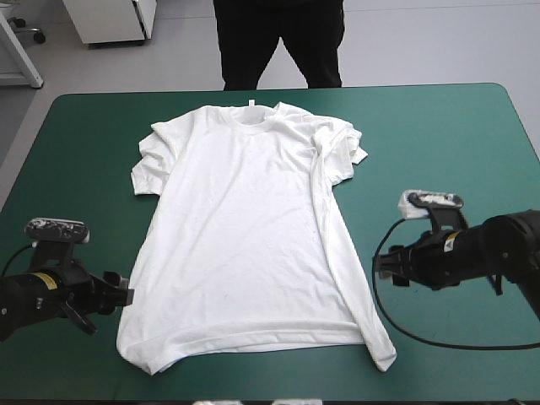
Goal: Fold the cloth
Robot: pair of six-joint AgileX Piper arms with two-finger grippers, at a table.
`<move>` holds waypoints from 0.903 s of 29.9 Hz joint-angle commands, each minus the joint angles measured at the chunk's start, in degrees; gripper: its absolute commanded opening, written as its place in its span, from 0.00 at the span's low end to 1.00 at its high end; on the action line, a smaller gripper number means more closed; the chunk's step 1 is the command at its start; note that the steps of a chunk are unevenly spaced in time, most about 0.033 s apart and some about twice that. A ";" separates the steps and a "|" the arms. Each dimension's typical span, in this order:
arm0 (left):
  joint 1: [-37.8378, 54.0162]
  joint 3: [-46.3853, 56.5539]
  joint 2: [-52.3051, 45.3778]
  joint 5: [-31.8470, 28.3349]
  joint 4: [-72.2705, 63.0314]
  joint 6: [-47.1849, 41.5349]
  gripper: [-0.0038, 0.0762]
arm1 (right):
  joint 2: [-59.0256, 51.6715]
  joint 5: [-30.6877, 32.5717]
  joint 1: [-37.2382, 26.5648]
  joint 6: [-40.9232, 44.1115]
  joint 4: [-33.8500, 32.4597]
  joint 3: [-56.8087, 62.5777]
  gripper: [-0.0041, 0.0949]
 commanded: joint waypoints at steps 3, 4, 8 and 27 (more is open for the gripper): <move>-0.09 -8.27 6.96 -3.50 1.92 -1.50 0.66 | -0.44 -4.03 0.06 0.81 -6.83 -11.40 0.55; -0.09 -9.86 9.07 -4.81 1.83 -1.50 0.66 | -0.44 -4.73 0.06 0.81 -7.77 -13.01 0.53; -0.09 -15.63 17.66 -4.94 2.52 -1.50 0.66 | -0.44 -5.62 0.06 0.86 -10.59 -15.83 0.50; 0.24 -35.15 48.37 -3.01 1.85 -0.03 0.66 | 3.82 -4.94 0.06 1.30 -11.07 -15.86 0.48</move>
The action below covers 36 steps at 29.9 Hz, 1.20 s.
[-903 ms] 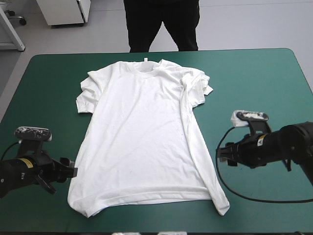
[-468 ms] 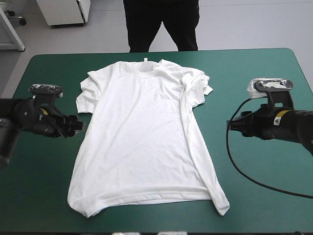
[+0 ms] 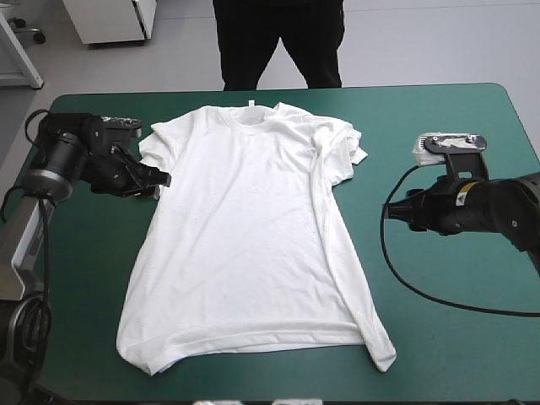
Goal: Fold the cloth
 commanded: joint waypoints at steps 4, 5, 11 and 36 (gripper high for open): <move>0.60 -2.06 2.60 -2.26 -1.86 0.42 0.66 | -0.54 -2.06 0.06 -0.10 -0.08 -1.74 0.48; 0.60 -2.06 3.46 -2.60 -1.89 0.42 0.66 | -0.39 -2.06 0.06 -0.10 -0.08 -1.74 0.48; 0.60 -2.06 7.78 -5.27 -2.19 0.42 0.66 | -0.41 -2.04 0.06 -0.10 -0.08 -1.74 0.48; 0.60 -1.96 16.36 -7.05 -3.84 2.35 0.04 | 0.46 -1.65 0.06 -0.20 -0.08 -1.88 0.47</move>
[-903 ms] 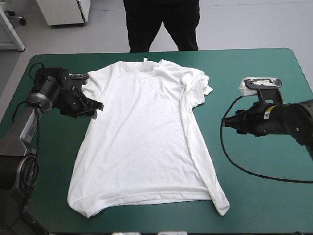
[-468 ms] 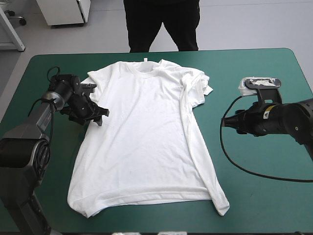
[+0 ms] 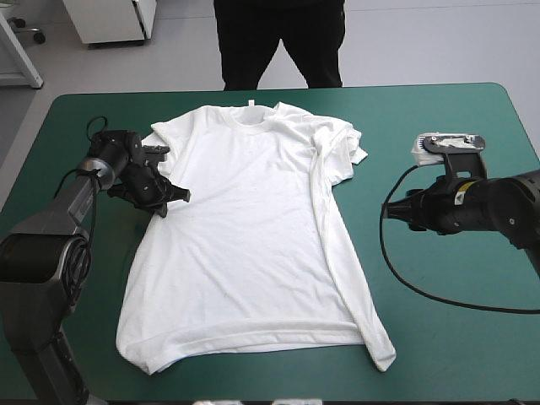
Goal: Fold the cloth
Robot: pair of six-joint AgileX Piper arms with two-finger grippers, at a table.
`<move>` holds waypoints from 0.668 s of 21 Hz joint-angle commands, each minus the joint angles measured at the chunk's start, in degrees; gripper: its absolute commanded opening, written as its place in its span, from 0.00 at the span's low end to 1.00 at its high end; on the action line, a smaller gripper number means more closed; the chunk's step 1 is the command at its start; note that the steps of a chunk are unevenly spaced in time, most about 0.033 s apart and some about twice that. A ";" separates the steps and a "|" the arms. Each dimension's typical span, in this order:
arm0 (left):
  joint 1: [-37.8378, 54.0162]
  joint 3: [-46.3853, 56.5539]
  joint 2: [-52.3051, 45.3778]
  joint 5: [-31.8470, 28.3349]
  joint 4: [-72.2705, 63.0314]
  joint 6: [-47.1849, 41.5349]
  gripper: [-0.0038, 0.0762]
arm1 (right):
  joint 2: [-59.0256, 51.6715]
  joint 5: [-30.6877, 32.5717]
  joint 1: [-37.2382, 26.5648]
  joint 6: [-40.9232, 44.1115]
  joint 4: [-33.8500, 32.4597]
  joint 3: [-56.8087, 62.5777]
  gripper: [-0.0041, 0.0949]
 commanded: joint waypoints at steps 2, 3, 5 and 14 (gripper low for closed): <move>-0.05 -1.33 -2.29 1.09 -1.48 0.90 0.04 | 2.14 0.21 0.06 -4.08 2.21 -4.46 0.48; -0.05 -1.33 -2.29 1.24 -1.48 0.90 0.04 | 3.07 0.74 0.06 -4.77 2.59 -5.69 0.49; -0.05 -1.33 -2.29 1.37 -1.48 0.80 0.04 | 5.81 1.43 0.06 -5.70 2.72 -9.60 0.51; -0.05 -1.33 -2.29 1.51 -3.67 0.80 0.04 | 30.11 4.42 4.84 -7.07 1.51 -31.54 0.62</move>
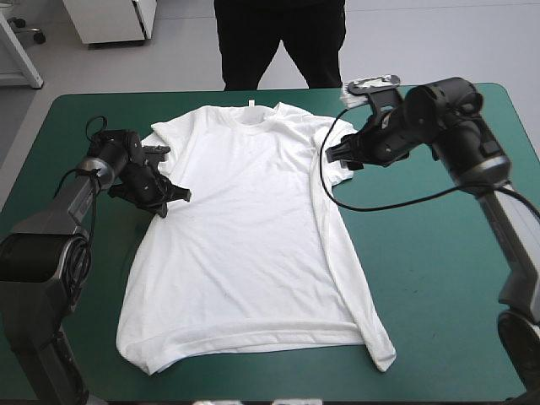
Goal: Fold the cloth
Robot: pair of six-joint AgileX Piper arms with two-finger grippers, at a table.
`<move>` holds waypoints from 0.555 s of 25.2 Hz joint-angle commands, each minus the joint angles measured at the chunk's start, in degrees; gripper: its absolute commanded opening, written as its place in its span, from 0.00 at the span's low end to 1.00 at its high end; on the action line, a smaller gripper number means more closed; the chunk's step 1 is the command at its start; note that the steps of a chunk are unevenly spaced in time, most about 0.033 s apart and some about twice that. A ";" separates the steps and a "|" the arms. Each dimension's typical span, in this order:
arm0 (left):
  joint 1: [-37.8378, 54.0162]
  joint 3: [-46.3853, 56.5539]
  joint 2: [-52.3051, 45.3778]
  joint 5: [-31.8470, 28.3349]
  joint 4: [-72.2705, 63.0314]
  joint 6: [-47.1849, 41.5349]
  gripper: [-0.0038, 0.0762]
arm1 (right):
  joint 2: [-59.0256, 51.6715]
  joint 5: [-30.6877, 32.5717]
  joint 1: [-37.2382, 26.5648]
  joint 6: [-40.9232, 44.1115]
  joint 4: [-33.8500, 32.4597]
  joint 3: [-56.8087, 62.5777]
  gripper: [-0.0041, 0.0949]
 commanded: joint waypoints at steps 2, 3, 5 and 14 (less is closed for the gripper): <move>-0.05 -1.04 -2.51 0.69 -2.36 0.03 0.04 | 4.40 0.09 0.64 1.76 -0.44 -2.35 0.62; -0.05 -1.04 -2.51 0.57 -2.36 0.03 0.04 | 6.34 0.09 0.64 1.64 -0.01 -2.35 0.62; -0.05 -1.04 -2.51 0.57 -2.36 0.03 0.04 | 8.73 -0.03 0.73 1.04 -0.01 -2.35 0.62; -0.05 -1.04 -2.51 0.32 -2.36 0.03 0.04 | 15.03 -4.80 1.84 0.20 0.47 -2.58 0.62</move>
